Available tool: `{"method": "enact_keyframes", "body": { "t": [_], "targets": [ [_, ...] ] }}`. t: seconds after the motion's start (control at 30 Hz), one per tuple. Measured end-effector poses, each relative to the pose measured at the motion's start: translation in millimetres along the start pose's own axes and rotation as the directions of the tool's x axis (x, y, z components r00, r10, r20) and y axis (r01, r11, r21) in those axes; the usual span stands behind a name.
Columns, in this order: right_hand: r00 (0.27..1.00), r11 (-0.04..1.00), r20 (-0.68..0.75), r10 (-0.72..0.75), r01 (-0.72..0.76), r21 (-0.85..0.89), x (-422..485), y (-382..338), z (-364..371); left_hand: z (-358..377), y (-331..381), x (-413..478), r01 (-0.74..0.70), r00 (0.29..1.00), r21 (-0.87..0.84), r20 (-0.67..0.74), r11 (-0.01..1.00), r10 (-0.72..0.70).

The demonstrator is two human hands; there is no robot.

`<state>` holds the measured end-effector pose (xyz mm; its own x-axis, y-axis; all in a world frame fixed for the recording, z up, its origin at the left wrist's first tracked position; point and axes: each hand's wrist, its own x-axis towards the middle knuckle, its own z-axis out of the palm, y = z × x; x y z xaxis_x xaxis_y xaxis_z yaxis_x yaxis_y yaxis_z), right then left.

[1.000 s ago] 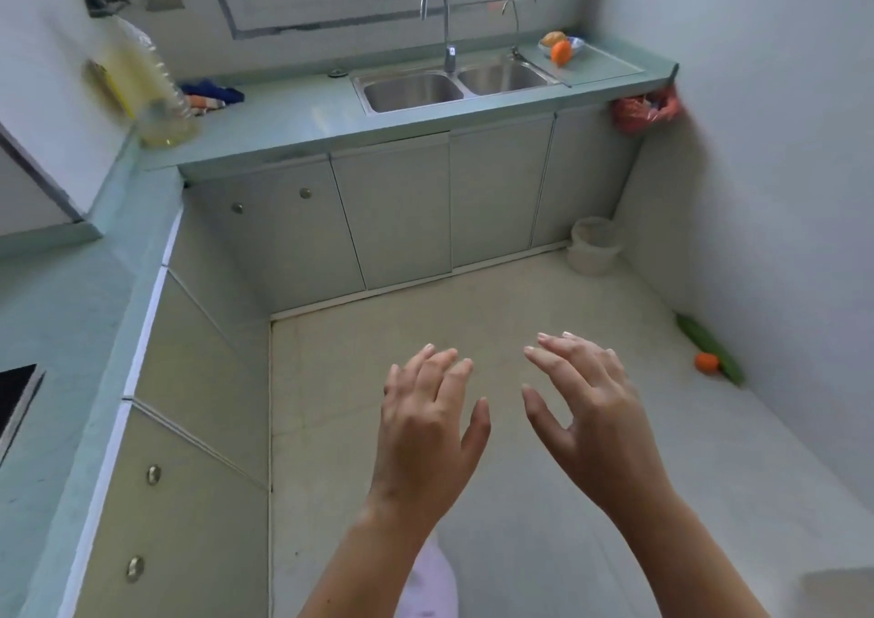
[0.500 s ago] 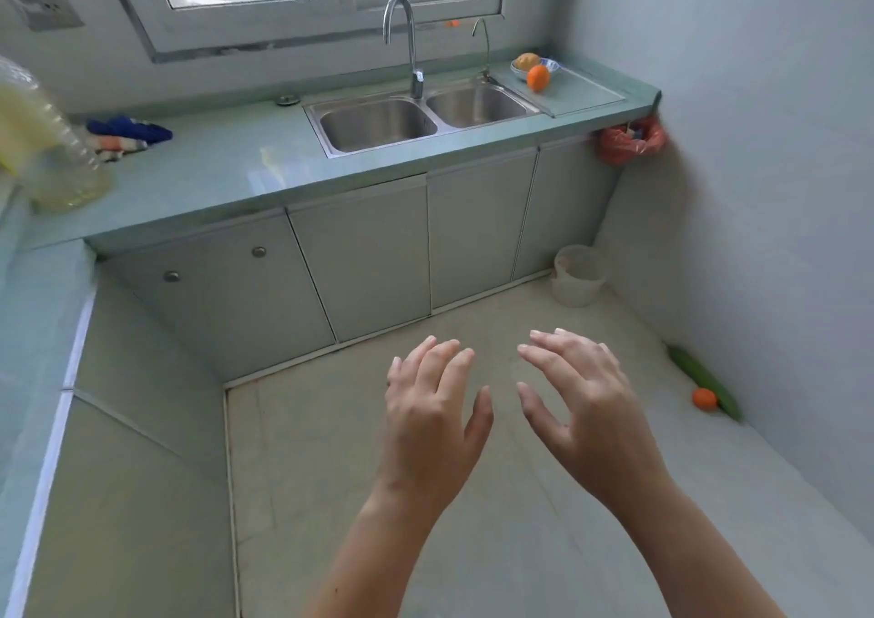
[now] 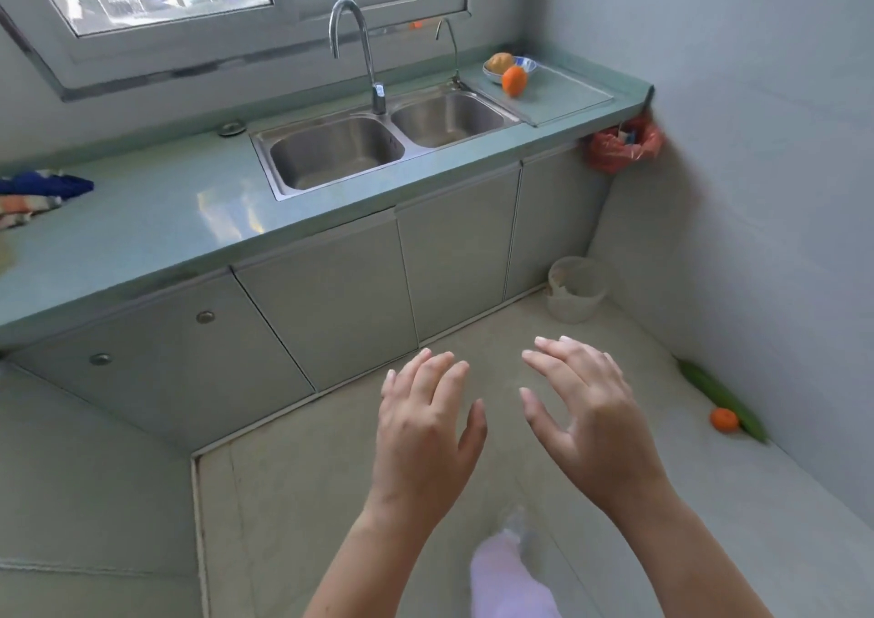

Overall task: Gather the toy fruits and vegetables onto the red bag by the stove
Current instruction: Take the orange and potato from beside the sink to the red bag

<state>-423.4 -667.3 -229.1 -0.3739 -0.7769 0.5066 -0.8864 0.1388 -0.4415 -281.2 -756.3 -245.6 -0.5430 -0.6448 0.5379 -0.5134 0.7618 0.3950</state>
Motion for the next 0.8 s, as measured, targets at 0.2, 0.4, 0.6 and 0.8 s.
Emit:
{"method": "enact_keyframes", "body": {
  "t": [0.2,0.4,0.6,0.8],
  "targets": [
    [0.999,0.999,-0.034,0.03,-0.029,0.023,93,73,11,64,9,108,-0.063,0.997,-0.002,0.043,0.998,0.063],
    [0.994,0.998,-0.086,0.06,-0.06,0.004,169,148,5,127,31,206,-0.111,0.993,-0.036,0.037,0.993,0.113],
    [0.985,0.992,-0.121,0.125,-0.128,-0.017,201,194,14,172,27,250,-0.133,0.985,-0.051,0.1,0.99,0.138],
    [0.979,0.981,-0.095,0.183,-0.188,-0.051,231,229,35,212,8,295,-0.131,0.983,-0.086,0.116,0.988,0.141]
  ]
}}
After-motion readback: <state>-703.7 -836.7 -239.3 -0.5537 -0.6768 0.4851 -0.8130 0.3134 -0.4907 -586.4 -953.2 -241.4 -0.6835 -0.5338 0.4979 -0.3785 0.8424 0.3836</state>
